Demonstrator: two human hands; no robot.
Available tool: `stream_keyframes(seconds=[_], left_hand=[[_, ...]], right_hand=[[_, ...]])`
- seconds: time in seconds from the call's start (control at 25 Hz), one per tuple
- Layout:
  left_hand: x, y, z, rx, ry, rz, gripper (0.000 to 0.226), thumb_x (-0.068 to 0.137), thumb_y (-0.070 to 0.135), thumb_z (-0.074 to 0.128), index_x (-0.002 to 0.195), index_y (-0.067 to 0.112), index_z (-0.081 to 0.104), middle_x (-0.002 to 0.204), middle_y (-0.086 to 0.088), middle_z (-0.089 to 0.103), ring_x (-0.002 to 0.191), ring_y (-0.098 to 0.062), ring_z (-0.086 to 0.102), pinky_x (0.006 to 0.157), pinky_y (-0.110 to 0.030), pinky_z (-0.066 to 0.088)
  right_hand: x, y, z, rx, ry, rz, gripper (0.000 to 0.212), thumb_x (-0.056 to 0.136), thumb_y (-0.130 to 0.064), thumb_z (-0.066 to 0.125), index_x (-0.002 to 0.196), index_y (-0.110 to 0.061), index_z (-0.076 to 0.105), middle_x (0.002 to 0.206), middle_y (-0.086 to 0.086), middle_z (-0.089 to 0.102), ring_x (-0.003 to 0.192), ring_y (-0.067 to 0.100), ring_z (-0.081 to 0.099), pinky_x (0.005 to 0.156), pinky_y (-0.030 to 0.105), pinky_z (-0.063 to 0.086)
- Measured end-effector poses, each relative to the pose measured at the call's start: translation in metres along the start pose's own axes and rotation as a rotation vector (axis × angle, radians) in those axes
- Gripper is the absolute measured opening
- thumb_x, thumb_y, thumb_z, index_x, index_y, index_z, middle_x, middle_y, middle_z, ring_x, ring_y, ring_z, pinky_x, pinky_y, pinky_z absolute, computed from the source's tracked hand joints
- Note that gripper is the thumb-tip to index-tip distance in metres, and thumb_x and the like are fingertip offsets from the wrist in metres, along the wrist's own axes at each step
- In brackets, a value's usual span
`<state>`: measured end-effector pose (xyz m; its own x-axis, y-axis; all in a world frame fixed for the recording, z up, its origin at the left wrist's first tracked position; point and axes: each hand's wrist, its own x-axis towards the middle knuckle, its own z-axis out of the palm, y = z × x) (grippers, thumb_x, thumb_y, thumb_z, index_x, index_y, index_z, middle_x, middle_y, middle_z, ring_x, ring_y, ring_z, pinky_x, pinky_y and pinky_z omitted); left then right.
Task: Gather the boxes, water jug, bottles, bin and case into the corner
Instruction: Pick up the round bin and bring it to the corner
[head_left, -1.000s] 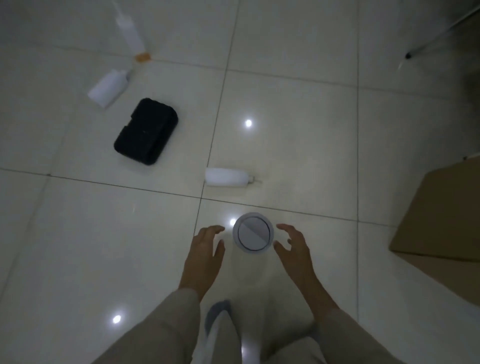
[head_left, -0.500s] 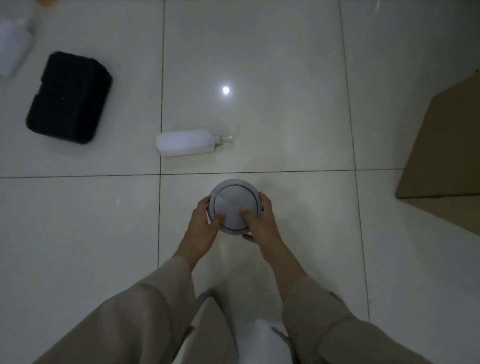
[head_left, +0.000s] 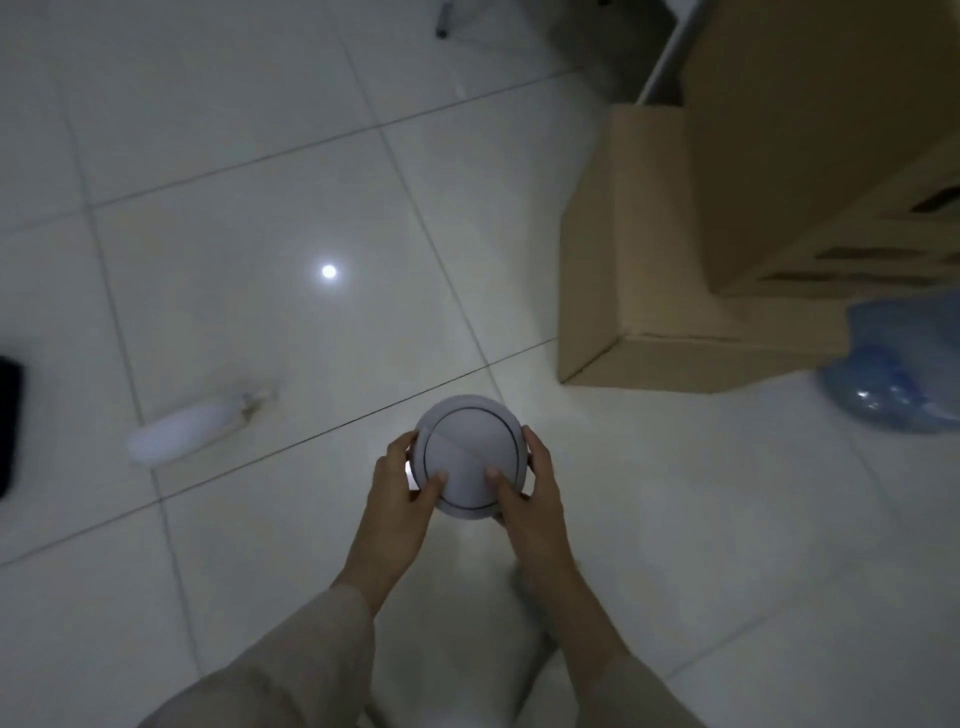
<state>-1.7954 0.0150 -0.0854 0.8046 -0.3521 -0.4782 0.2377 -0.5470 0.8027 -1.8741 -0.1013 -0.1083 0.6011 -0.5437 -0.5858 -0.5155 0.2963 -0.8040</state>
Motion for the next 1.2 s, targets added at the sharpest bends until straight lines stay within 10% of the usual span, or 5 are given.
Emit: stream_keyframes(seconds=[0.28,0.56,0.88,1.2], left_hand=[[-0.004,0.1,0.193,0.006,-0.377,0.106,0.051,0.09,0.018,0.054,0.137,0.021,0.033,0.133,0.003,0.039,0.118,-0.009,0.041,0.073,0.006,0.038],[0.008,0.156,0.353,0.112,-0.653,0.167,0.052,0.091,0.012,0.051,0.138,0.023,0.03,0.133,0.006,0.042,0.123,-0.014,0.044,0.1,-0.023,0.041],[0.051,0.196,0.463,0.182,-0.773,0.101,0.052,0.09,0.005,0.05,0.137,0.019,0.032,0.12,0.01,0.041,0.104,0.003,0.044,0.074,0.006,0.039],[0.125,0.163,0.537,0.24,-0.826,-0.085,0.072,0.086,-0.001,0.053,0.144,0.021,0.017,0.15,-0.003,0.026,0.132,-0.015,0.031,0.102,-0.028,0.033]], right_hand=[[0.005,-0.008,-0.213,0.089,0.365,-0.05,0.056,0.085,-0.02,0.064,0.131,-0.03,0.034,0.136,-0.003,0.041,0.122,0.022,0.049,0.078,0.011,0.053],[0.038,0.019,-0.361,0.276,0.53,0.046,0.065,0.076,-0.034,0.065,0.134,-0.031,0.035,0.139,0.0,0.041,0.124,0.022,0.047,0.094,0.051,0.05],[0.11,0.035,-0.447,0.381,0.567,0.098,0.056,0.087,-0.018,0.061,0.134,-0.028,0.033,0.133,0.001,0.04,0.122,0.028,0.045,0.095,0.054,0.048],[0.206,0.067,-0.471,0.433,0.6,0.169,0.062,0.087,-0.001,0.056,0.14,-0.012,0.025,0.137,0.01,0.033,0.121,0.024,0.04,0.093,0.03,0.046]])
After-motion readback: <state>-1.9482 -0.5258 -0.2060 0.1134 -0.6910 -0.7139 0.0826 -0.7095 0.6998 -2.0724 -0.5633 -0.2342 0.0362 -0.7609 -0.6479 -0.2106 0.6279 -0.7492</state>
